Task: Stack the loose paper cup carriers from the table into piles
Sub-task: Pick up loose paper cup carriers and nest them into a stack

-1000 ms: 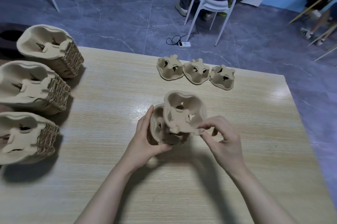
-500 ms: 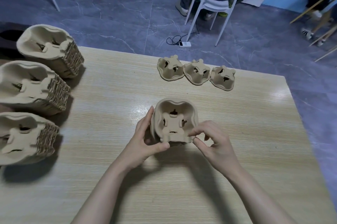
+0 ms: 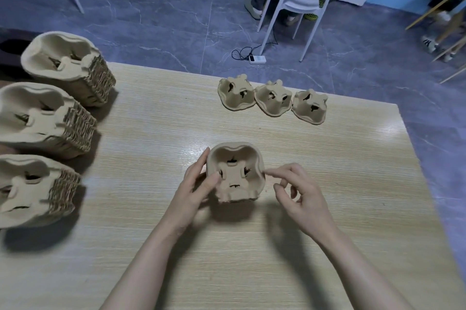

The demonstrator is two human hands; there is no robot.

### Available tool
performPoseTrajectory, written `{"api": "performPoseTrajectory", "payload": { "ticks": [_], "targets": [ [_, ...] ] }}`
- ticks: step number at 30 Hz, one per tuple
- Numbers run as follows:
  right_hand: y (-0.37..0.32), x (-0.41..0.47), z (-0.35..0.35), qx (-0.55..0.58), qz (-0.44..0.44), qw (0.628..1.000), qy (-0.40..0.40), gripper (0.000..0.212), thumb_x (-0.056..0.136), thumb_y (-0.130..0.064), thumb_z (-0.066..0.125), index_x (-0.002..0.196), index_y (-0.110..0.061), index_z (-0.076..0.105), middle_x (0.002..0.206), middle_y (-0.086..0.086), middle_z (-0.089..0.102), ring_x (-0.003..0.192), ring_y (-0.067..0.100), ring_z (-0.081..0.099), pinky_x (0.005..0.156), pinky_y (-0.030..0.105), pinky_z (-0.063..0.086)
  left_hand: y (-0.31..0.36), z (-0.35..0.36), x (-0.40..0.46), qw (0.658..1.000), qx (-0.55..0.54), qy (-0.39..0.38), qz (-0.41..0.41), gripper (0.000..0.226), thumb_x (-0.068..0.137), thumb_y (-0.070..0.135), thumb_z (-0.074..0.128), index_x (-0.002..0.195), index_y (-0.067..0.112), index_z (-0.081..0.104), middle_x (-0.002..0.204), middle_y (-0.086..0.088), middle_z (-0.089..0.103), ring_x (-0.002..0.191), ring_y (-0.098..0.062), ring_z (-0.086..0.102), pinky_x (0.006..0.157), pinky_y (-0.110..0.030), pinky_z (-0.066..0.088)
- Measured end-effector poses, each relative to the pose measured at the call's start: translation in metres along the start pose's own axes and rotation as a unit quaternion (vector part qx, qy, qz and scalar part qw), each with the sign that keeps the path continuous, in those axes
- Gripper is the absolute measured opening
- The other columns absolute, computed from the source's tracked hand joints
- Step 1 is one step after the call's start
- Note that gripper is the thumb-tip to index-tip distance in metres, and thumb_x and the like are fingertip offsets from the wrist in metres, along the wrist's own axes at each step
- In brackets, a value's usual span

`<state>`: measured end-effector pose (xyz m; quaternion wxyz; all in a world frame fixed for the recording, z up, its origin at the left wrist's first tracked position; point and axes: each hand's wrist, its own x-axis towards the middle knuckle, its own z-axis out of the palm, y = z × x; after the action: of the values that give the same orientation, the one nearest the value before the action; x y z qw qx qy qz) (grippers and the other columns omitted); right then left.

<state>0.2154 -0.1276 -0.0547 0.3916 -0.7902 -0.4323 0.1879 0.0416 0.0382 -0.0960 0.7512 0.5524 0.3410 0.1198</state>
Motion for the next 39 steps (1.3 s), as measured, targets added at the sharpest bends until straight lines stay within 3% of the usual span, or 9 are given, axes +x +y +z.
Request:
{"api": "performPoseTrajectory", "payload": {
  "ticks": [7, 15, 19, 22, 25, 28, 33, 36, 39],
  "targets": [
    [-0.007, 0.012, 0.007, 0.123, 0.201, 0.963, -0.127, 0.067, 0.084, -0.047, 0.069, 0.144, -0.041, 0.04, 0.123, -0.011, 0.062, 0.084, -0.006, 0.062, 0.075, 0.012, 0.048, 0.001, 0.01, 0.005, 0.998, -0.045, 0.049, 0.006, 0.064, 0.073, 0.041, 0.082, 0.129, 0.056, 0.052, 0.138, 0.003, 0.057, 0.118, -0.013, 0.062, 0.094, -0.047, 0.055],
    [-0.012, 0.042, 0.013, 0.176, 0.19, 0.962, -0.084, 0.05, 0.083, -0.039, 0.072, 0.123, -0.055, 0.048, 0.109, -0.015, 0.066, 0.072, 0.005, 0.058, 0.079, 0.023, 0.049, 0.009, 0.01, 0.025, 0.995, -0.042, 0.081, 0.034, 0.069, 0.075, 0.027, 0.075, 0.128, 0.063, 0.05, 0.138, -0.001, 0.057, 0.123, -0.018, 0.059, 0.103, -0.053, 0.048],
    [-0.006, 0.063, 0.005, 0.168, 0.183, 0.96, -0.131, 0.047, 0.09, -0.027, 0.067, 0.129, -0.045, 0.049, 0.11, -0.009, 0.067, 0.068, 0.0, 0.059, 0.064, 0.014, 0.045, 0.015, 0.009, 0.037, 0.994, -0.037, 0.096, 0.037, 0.067, 0.086, 0.016, 0.073, 0.126, 0.063, 0.05, 0.137, -0.003, 0.058, 0.121, -0.019, 0.06, 0.103, -0.053, 0.048],
    [0.008, 0.088, -0.008, 0.09, 0.153, 0.972, -0.153, 0.037, 0.09, -0.035, 0.067, 0.124, -0.044, 0.056, 0.117, -0.008, 0.064, 0.078, -0.002, 0.058, 0.077, 0.023, 0.044, 0.014, 0.008, 0.039, 0.994, -0.032, 0.101, 0.028, 0.065, 0.084, 0.024, 0.075, 0.128, 0.064, 0.049, 0.137, -0.003, 0.057, 0.121, -0.019, 0.06, 0.102, -0.049, 0.049],
    [0.025, 0.124, -0.023, 0.029, 0.13, 0.988, -0.081, 0.049, 0.09, -0.029, 0.068, 0.136, -0.031, 0.052, 0.126, -0.002, 0.055, 0.072, 0.001, 0.045, 0.074, 0.021, 0.041, 0.011, 0.007, 0.036, 0.993, -0.046, 0.106, 0.028, 0.062, 0.088, 0.021, 0.07, 0.126, 0.064, 0.05, 0.138, -0.004, 0.056, 0.119, -0.017, 0.061, 0.094, -0.042, 0.056],
    [0.043, 0.167, -0.041, -0.03, 0.129, 0.991, -0.033, 0.061, 0.089, -0.027, 0.069, 0.144, -0.029, 0.043, 0.13, 0.005, 0.05, 0.097, 0.01, 0.054, 0.09, 0.028, 0.041, 0.011, 0.009, 0.033, 0.992, -0.056, 0.106, 0.033, 0.059, 0.083, 0.029, 0.07, 0.124, 0.066, 0.05, 0.138, -0.004, 0.056, 0.121, -0.015, 0.061, 0.091, -0.041, 0.057],
    [0.065, 0.209, -0.055, -0.144, 0.174, 0.973, -0.042, 0.071, 0.089, -0.031, 0.067, 0.15, -0.032, 0.032, 0.14, 0.01, 0.044, 0.126, 0.022, 0.045, 0.088, 0.026, 0.029, 0.007, 0.009, 0.033, 0.993, -0.033, 0.106, 0.045, 0.064, 0.084, 0.039, 0.075, 0.128, 0.07, 0.041, 0.14, 0.015, 0.053, 0.132, -0.009, 0.049, 0.106, -0.039, 0.045],
    [0.07, 0.222, -0.053, -0.172, 0.182, 0.966, -0.06, 0.073, 0.092, -0.035, 0.064, 0.153, -0.031, 0.025, 0.145, 0.012, 0.039, 0.13, 0.025, 0.041, 0.084, 0.027, 0.025, 0.008, 0.014, 0.032, 0.993, 0.031, 0.095, 0.067, 0.062, 0.093, 0.038, 0.061, 0.139, 0.063, 0.028, 0.126, 0.052, 0.041, 0.131, 0.02, 0.031, 0.107, -0.013, 0.025],
    [0.068, 0.23, -0.05, -0.187, 0.182, 0.963, -0.069, 0.075, 0.093, -0.032, 0.064, 0.154, -0.028, 0.021, 0.149, 0.008, 0.038, 0.132, 0.025, 0.04, 0.078, 0.024, 0.021, 0.009, 0.015, 0.031, 0.992, 0.065, 0.09, 0.066, 0.059, 0.094, 0.032, 0.052, 0.142, 0.054, 0.026, 0.124, 0.057, 0.037, 0.131, 0.023, 0.027, 0.1, 0.001, 0.023]
  ]
}}
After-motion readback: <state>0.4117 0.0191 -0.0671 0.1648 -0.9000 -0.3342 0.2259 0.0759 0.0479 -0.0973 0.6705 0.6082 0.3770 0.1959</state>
